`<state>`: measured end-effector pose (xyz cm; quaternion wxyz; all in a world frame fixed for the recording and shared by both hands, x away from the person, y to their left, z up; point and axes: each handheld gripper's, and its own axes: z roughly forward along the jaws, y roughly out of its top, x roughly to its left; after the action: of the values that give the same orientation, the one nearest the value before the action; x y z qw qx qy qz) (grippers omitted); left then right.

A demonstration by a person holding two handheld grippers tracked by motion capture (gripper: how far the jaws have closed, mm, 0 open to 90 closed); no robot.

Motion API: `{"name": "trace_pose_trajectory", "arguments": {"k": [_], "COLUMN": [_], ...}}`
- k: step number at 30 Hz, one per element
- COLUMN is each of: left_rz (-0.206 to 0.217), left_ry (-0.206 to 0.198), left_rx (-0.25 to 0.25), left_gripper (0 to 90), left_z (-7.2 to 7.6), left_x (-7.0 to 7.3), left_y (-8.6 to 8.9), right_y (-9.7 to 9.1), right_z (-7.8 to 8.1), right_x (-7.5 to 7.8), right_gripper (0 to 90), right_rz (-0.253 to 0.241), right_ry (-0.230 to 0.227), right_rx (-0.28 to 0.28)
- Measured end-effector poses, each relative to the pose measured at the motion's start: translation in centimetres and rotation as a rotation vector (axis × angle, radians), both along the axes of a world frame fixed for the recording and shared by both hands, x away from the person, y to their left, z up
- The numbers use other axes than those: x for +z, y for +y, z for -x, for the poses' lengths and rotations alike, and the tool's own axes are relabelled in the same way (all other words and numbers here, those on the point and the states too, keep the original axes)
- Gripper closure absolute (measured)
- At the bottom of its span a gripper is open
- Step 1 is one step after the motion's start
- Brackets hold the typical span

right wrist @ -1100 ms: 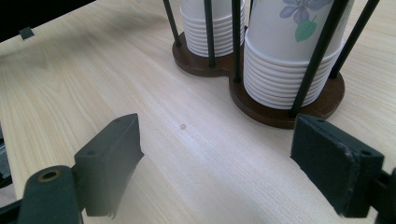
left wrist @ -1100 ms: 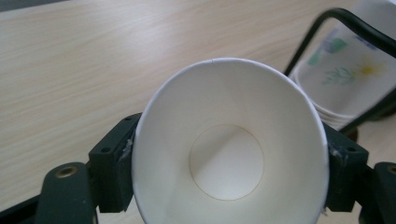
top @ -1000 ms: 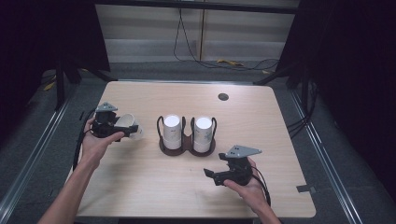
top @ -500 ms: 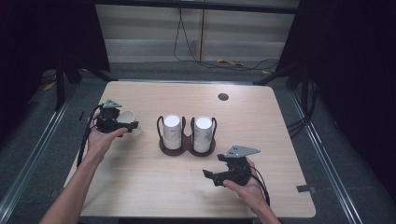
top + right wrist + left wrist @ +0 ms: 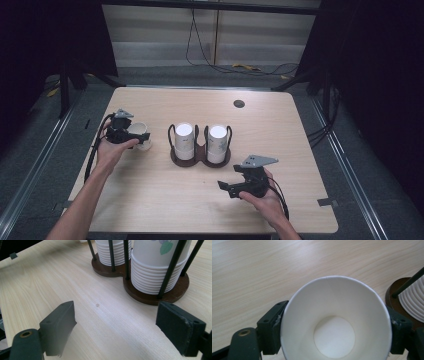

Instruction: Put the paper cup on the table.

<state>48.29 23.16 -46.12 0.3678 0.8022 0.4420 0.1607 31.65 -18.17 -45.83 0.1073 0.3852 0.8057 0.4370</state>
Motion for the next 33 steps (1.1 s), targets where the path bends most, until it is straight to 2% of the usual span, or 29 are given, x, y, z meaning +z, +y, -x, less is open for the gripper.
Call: {"name": "trace_pose_trajectory", "arguments": {"k": [8, 10, 11, 12, 13, 16, 18, 20, 21, 25, 27, 30, 33], "left_rz": [0.008, 0.004, 0.018, 0.034, 0.043, 0.036, 0.058, 0.065, 0.069, 0.058, 0.056, 0.057, 0.034], "left_ry": [-0.018, -0.002, 0.006, 0.04, 0.051, 0.058, 0.069, 0.085, 0.088, 0.117, 0.114, 0.133, 0.114], "left_rx": [0.005, -0.012, -0.011, -0.015, -0.013, -0.013, -0.012, -0.021, -0.01, -0.013, -0.009, -0.014, -0.009], "left_gripper": [19.9, 19.4, 18.9, 17.6, 15.6, 16.4, 16.1, 16.0, 16.0, 16.0, 16.0, 16.0, 16.0], "left_z": [0.3, 0.3, 0.3, 0.2, 0.2, 0.2, 0.2, 0.2, 0.3, 0.5, 0.7, 1.3, 2.0], "left_x": [-0.7, -0.8, -0.8, -1.0, -1.1, -1.4, -1.6, -1.8, -1.9, -2.4, -2.6, -2.2, -2.2], "left_y": [-0.1, -0.1, -0.1, -0.1, -0.1, -0.1, 0.1, 0.3, 0.4, 0.7, 0.8, 0.6, 0.4], "right_y": [-0.2, -0.2, -0.2, -0.2, -0.2, -0.2, -0.3, -0.3, -0.3, -0.2, -0.2, -0.2, -0.4], "right_z": [0.1, 0.1, 0.1, 0.1, 0.1, 0.0, 0.0, 0.0, 0.0, 0.0, 0.0, 0.0, -0.2], "right_x": [0.1, 0.1, 0.1, 0.1, 0.1, 0.1, 0.1, 0.1, 0.1, -0.1, -0.1, -0.2, -0.2], "right_gripper": [15.9, 15.9, 15.9, 15.9, 15.9, 15.9, 15.9, 15.9, 15.8, 15.9, 15.9, 15.9, 16.1], "right_rz": [-0.002, -0.003, -0.002, -0.006, -0.011, -0.012, -0.012, -0.011, -0.011, -0.006, -0.006, -0.009, -0.029], "right_ry": [-0.001, 0.0, -0.001, 0.0, 0.003, 0.003, 0.003, 0.002, 0.003, 0.01, 0.009, 0.016, 0.029], "right_rx": [-0.005, -0.006, -0.003, -0.003, -0.003, -0.005, -0.005, -0.004, -0.004, 0.001, 0.007, 0.009, 0.012]}}
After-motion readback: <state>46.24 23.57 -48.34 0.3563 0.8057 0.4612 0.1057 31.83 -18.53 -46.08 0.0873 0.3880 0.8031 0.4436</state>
